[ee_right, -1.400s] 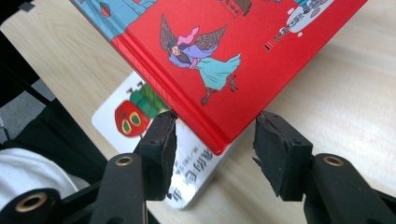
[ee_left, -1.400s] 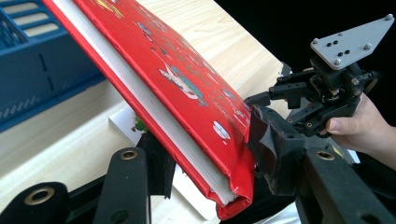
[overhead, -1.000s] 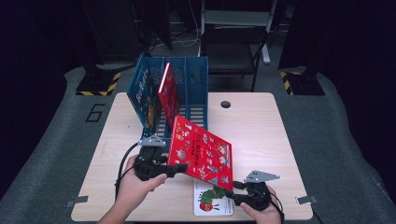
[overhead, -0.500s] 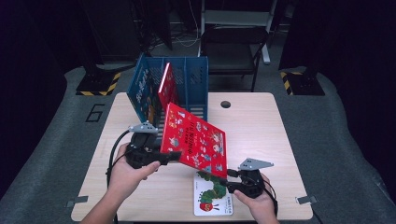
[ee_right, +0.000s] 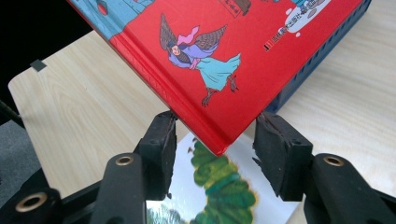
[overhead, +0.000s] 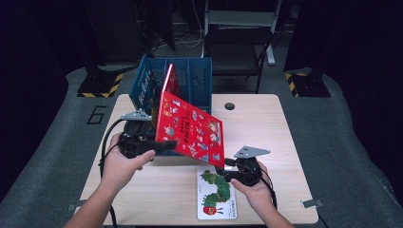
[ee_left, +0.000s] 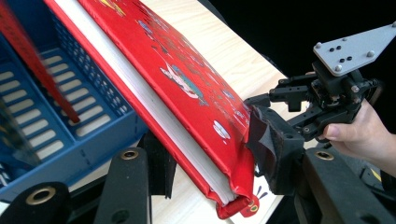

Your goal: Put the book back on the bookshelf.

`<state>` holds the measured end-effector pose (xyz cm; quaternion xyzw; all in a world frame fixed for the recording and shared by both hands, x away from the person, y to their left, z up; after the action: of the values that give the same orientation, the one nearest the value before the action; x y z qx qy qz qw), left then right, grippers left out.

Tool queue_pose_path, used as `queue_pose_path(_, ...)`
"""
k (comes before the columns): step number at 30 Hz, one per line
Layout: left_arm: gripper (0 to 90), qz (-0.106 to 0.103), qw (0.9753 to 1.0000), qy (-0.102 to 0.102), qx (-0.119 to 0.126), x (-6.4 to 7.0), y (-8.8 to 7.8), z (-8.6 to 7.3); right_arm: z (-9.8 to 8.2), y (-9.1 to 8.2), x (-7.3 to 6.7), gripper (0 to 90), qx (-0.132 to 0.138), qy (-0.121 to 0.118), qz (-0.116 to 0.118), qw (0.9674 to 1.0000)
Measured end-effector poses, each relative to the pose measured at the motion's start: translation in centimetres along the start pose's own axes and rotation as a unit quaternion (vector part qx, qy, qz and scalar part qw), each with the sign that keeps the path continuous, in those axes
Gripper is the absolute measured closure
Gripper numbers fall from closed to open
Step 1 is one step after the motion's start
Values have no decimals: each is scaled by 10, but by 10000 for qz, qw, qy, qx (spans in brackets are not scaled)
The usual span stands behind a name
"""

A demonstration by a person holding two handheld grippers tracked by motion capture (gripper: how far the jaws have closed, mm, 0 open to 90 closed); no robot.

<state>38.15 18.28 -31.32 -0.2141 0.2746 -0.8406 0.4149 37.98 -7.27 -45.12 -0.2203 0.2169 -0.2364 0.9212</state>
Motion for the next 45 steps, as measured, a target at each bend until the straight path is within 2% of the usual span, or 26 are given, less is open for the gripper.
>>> queue_pose_path(5, 541, 93, 10000, -3, 29, -7, -3, 7, 10, 8, 2, 489, -3, -49, -11, 10000)
queue_pose_path(19, 568, 391, 9989, -250, 107, -31, -14, 25, 34, 35, 4, 509, 108, -239, 8, 9997)
queue_pose_path(22, 571, 460, 9987, -220, 96, -36, -15, 29, 38, 43, 4, 513, 168, -226, 62, 9996)
queue_pose_path(27, 600, 647, 9971, -387, 128, -44, -16, 34, 44, 56, 5, 514, 245, -134, 122, 9995)
queue_pose_path(28, 603, 676, 9970, -361, 119, -46, -16, 35, 46, 58, 5, 515, 251, -134, 125, 9995)
queue_pose_path(30, 605, 751, 9959, -465, 181, -48, -16, 36, 49, 62, 6, 515, 274, -122, 107, 9995)
queue_pose_path(36, 613, 906, 9945, -503, 166, -55, -18, 38, 55, 72, 7, 515, 289, -111, 125, 9994)
queue_pose_path(45, 626, 1069, 9928, -524, 138, -64, -30, 42, 61, 91, -2, 522, 328, -27, 308, 9990)
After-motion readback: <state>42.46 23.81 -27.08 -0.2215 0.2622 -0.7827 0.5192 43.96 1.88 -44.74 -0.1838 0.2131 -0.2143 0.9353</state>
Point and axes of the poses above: each handheld gripper's, and its own axes: y roughly forward along the jaws, z roughly out of its top, x roughly to its right, the point moved 5 cm from there along y, roughly forward along the jaws, and after that the axes turned 12 degrees about z, right-handed, at the moved point
